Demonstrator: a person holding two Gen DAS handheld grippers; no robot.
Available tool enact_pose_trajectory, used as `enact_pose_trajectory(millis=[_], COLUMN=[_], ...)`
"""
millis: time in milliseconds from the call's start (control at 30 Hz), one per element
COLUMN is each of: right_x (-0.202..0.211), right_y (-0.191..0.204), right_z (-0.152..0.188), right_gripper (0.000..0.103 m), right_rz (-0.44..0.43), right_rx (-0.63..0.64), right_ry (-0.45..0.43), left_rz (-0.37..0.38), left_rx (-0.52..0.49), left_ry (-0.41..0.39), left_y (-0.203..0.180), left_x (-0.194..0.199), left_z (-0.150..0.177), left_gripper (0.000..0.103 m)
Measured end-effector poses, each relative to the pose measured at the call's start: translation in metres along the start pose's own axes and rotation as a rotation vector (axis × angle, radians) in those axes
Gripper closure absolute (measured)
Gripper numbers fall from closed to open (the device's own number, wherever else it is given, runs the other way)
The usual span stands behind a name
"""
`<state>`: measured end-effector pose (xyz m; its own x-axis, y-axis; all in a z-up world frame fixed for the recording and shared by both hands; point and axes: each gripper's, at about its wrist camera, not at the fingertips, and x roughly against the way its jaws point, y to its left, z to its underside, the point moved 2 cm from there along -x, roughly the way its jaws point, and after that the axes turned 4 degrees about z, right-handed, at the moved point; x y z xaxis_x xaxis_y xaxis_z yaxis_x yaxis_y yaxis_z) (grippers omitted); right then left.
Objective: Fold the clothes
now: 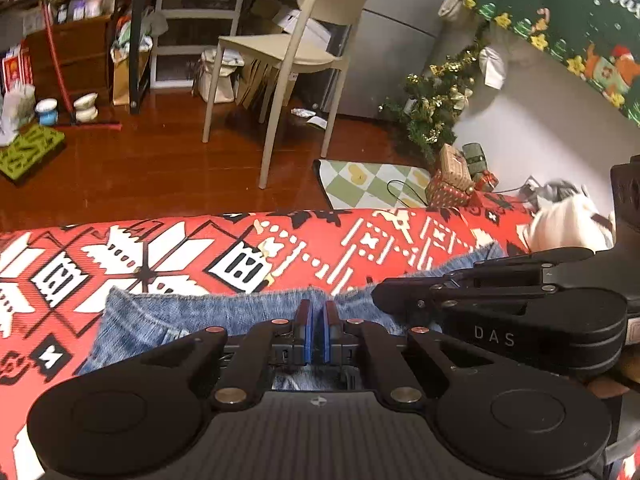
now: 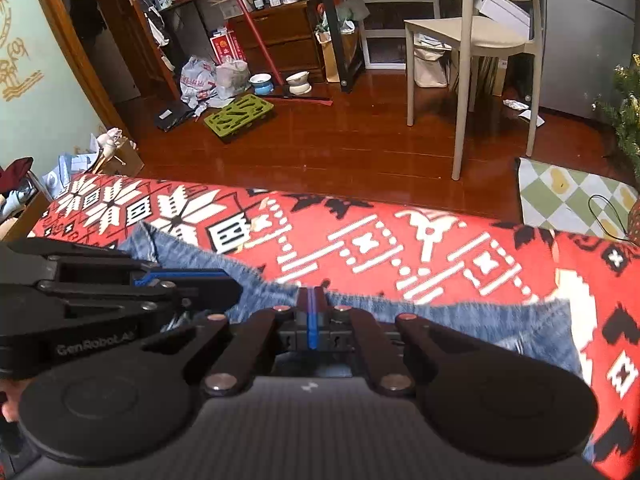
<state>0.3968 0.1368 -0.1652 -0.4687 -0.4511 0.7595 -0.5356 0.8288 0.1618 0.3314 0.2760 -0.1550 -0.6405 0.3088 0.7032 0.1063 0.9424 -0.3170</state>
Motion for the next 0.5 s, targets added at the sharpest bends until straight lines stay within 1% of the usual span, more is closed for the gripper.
enact_pose_trajectory(millis=[167,267,300,433,500], right_x=[-0.021,-0.024,-0.023,-0.004,0.006], right_y=[0.007,0.007,0.006,0.001,-0.008], right_z=[-0.011,-0.021,-0.023,-0.035,-0.034], right_gripper=[0.103,0.103,0.1,0.1,0.1], right_rz=[0.01,0.016,0.015,-0.014,-0.006], right_rx=[0.007,-0.035,-0.049,-0.069,-0.067], right_ry=[0.059,0.078,0.076,0.037,0.046], left_rz=[0.014,0.015,0.018,0.031,0.037], left_rx=[0.046,0.084,0.079,0.061,0.053], left_ry=[-0.006,-0.019,-0.014,0.002,0.01], left_y=[0.003,0.005,0.003,-0.006,-0.01], left_x=[-0.003,0.001,0.002,0.006,0.008], left_z=[-0.003,-0.007,-0.008,-0.012,-0.014], left_gripper=[0.098,0.098,0.098,0.098,0.098])
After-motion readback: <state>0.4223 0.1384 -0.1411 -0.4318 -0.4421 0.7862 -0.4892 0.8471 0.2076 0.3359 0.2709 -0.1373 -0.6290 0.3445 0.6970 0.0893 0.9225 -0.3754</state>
